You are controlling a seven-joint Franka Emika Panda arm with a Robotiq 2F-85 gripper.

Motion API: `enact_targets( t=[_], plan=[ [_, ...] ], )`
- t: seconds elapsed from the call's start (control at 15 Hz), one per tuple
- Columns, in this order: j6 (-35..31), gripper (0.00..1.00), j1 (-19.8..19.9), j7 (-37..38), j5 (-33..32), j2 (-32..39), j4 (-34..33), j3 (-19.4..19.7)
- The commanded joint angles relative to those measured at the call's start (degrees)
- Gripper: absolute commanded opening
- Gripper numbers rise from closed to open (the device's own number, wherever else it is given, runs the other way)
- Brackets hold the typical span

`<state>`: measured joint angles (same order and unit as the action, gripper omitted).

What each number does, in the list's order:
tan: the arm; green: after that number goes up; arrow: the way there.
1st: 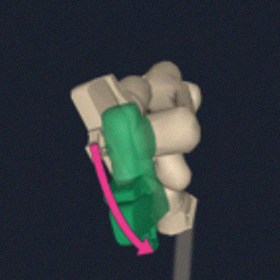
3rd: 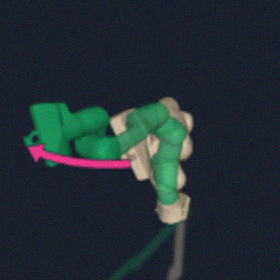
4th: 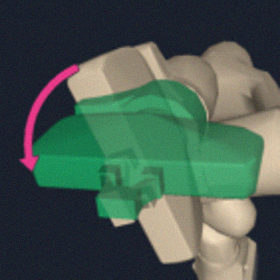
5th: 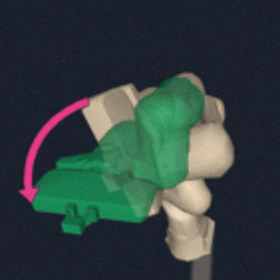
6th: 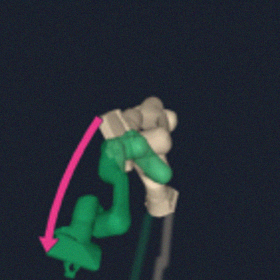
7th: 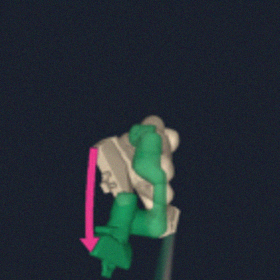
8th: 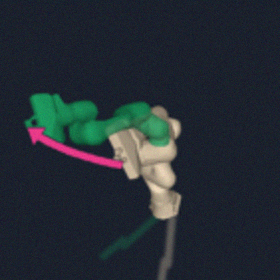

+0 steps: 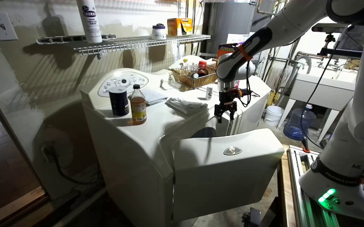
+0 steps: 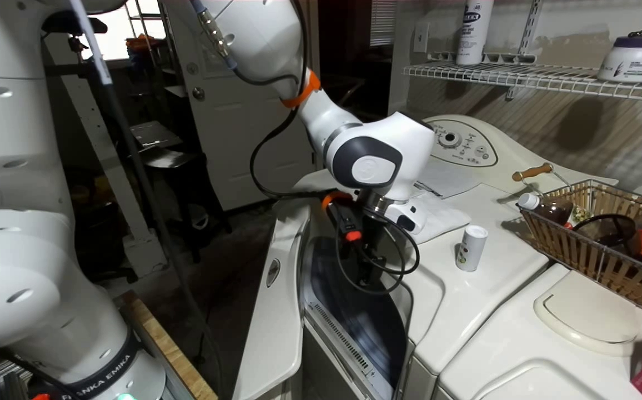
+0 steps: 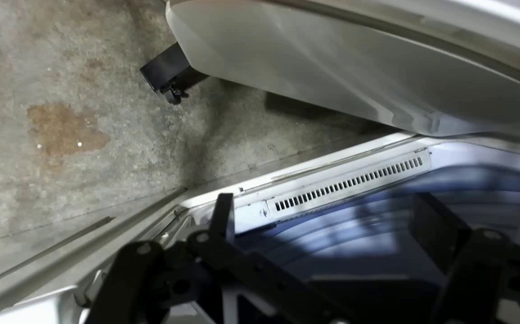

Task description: Open the left washing machine.

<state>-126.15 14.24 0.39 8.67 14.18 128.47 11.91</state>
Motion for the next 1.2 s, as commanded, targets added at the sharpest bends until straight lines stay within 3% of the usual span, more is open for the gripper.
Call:
enact_targets(
  t=[0.0, 0.33, 0.53, 1.13],
  plan=[
    [-5.09, 1.00, -0.29, -1.44, -0.01, -0.53, 1.03, -0.25],
    [-7.37, 1.00, -0.33, -5.09, -1.13, -5.06, 3.16, -0.29],
    [-3.92, 1.00, -1.03, -4.89, -4.46, -13.59, 5.45, 0.21],
    [-6.91, 1.00, -2.05, -2.42, -7.69, -36.98, 12.34, -1.66]
  ],
)
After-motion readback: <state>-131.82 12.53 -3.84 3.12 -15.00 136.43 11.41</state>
